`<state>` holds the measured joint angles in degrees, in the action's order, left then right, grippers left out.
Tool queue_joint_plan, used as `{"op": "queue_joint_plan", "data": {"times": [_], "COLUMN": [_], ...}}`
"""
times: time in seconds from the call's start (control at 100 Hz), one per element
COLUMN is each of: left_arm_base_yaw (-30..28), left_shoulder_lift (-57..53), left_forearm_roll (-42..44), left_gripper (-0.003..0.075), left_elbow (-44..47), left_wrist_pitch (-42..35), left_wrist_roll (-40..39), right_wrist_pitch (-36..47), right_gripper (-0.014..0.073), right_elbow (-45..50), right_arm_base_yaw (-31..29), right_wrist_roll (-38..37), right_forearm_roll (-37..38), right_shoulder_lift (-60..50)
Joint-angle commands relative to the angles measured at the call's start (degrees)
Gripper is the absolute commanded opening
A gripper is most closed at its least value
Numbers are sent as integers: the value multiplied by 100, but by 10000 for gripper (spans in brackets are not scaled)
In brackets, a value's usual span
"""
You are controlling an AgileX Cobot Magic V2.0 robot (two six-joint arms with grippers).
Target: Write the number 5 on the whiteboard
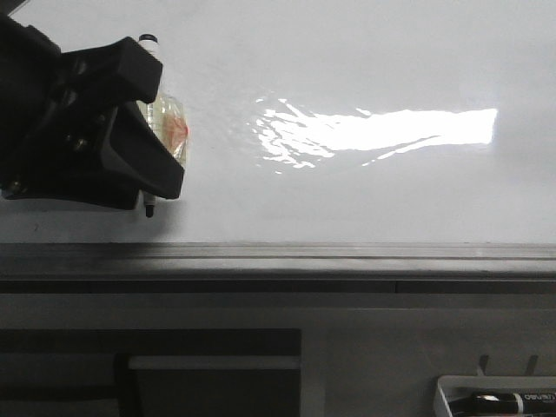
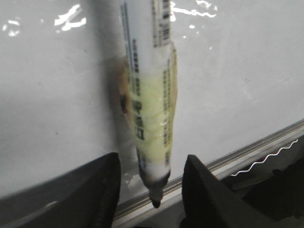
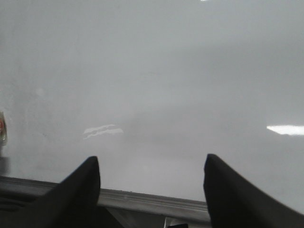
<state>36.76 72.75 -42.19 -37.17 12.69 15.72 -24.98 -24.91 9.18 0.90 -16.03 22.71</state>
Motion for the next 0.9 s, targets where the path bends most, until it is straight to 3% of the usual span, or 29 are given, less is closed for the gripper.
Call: {"op": "queue_joint_plan", "data": {"times": [0.0,0.09,0.21,0.35,0.43,0.71,0.89], "left_arm_base_yaw": [-2,-2,-2,3,12,232,558], "left_shoulder_lift": [44,44,44,-15,-122,-738,-1139], "left_forearm_roll": [-39,-39,-4,263,616,939,1246], "left_gripper": [289,206,-23,-20,-20,-20,-20], "left_elbow": [-131,-131,-131,-161,-250,-604,-612], "left_wrist_pitch": [-490,-466,-371,-150,187,2113,2192], "left_wrist_roll": [-17,-17,-17,53,369,3787,4978], "right_wrist_pitch": [459,450,415,388,183,-466,63], "right_gripper": [420,420,420,420,420,420,420], "right_elbow": [-226,-226,-226,-239,-336,-1000,-1113], "right_arm_base_yaw": [-12,-12,-12,126,327,1621,2776], "right_wrist_roll": [74,74,262,319,828,3720,4523], "right_forearm_roll": [-27,-27,-38,-48,-127,-1726,-2116], "right_shoulder_lift": [90,90,90,118,226,1173,1791]}}
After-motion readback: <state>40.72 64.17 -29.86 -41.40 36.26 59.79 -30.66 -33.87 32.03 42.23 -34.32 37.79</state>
